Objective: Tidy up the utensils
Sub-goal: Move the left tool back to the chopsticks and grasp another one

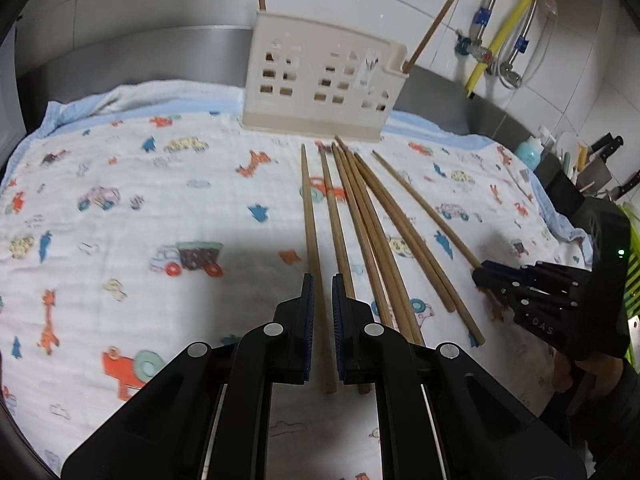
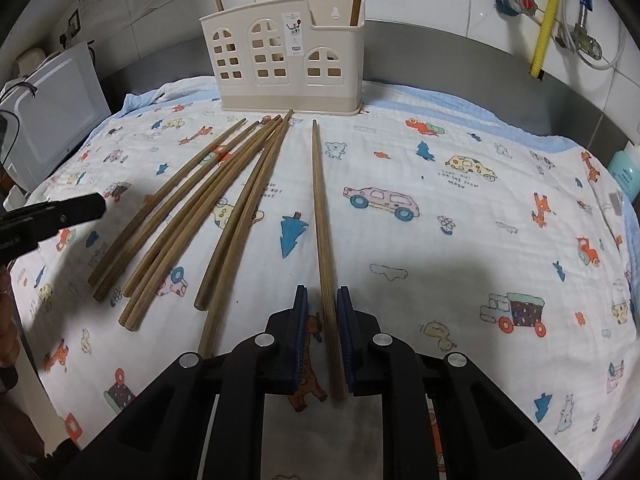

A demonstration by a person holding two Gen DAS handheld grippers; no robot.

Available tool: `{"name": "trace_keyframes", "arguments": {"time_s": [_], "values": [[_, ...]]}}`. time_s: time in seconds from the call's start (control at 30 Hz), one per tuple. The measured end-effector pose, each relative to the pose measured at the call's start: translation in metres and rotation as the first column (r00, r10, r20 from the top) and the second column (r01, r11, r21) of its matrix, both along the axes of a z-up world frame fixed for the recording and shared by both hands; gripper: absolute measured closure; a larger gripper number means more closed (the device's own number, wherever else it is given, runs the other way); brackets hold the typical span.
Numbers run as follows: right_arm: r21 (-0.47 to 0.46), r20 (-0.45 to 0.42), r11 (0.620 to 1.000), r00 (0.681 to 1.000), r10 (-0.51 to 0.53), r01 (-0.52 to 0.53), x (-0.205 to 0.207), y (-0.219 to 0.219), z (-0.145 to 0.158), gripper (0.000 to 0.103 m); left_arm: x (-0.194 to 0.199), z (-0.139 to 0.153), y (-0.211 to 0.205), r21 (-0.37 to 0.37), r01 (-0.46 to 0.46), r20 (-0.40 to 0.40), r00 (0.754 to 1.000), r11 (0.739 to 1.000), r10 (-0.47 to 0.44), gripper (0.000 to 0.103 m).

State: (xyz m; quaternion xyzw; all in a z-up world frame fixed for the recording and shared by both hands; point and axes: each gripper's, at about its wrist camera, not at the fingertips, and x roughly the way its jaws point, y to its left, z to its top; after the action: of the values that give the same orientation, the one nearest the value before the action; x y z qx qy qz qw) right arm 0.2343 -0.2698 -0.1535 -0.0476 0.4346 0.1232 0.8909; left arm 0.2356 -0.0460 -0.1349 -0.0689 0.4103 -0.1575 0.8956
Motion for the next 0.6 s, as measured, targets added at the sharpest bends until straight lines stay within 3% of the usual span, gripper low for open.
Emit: {"name": "trace_keyframes", "arguments": {"time_s": [0.6], "values": [[0.014, 0.014, 1.000, 1.000, 0.004, -0.004, -0.003, -0.002, -0.001, 0.090, 0.012, -0.023, -0.013, 0.046, -0.029, -0.063, 0.998, 0.999, 0.031, 0.094]]}}
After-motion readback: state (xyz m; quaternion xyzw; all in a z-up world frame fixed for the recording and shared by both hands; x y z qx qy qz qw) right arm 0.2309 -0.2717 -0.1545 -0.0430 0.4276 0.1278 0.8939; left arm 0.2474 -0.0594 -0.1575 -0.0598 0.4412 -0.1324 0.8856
